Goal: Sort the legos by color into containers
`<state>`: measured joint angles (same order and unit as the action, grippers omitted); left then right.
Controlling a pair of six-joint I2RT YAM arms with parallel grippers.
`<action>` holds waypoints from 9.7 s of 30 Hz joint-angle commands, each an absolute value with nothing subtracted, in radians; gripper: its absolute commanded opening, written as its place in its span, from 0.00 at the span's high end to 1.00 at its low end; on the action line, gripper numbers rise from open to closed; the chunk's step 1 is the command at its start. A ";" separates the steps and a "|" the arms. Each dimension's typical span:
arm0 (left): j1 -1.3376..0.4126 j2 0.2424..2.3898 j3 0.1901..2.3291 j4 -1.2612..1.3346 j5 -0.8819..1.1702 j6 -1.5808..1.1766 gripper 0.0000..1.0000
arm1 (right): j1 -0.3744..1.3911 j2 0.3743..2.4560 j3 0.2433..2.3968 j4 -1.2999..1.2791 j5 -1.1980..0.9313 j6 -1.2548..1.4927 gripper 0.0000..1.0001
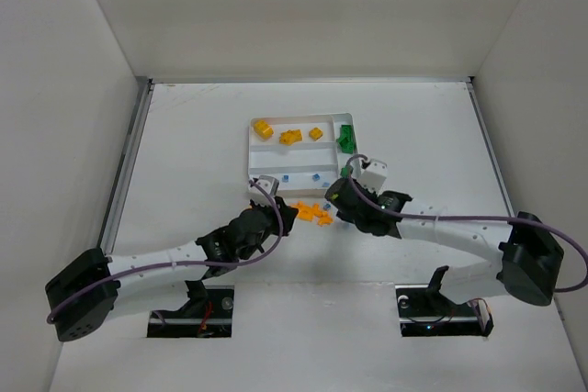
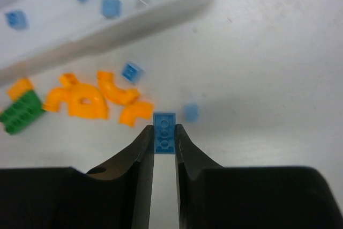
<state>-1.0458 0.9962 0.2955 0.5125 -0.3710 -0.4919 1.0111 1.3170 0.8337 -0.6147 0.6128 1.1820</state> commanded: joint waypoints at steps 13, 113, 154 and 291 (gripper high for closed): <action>-0.920 1.034 0.390 0.459 -0.437 -0.503 0.85 | 0.834 1.732 1.143 -0.008 0.439 0.773 0.78; -1.167 1.593 0.747 0.469 -0.457 -0.394 0.65 | 0.677 1.281 0.714 0.066 0.451 0.655 0.76; -1.102 1.766 0.887 0.377 -0.430 -0.322 0.85 | 0.495 1.118 0.459 0.268 0.295 0.699 0.66; -0.709 1.216 0.397 0.152 -0.512 -0.646 0.57 | 0.694 1.708 1.119 0.075 0.252 0.495 0.45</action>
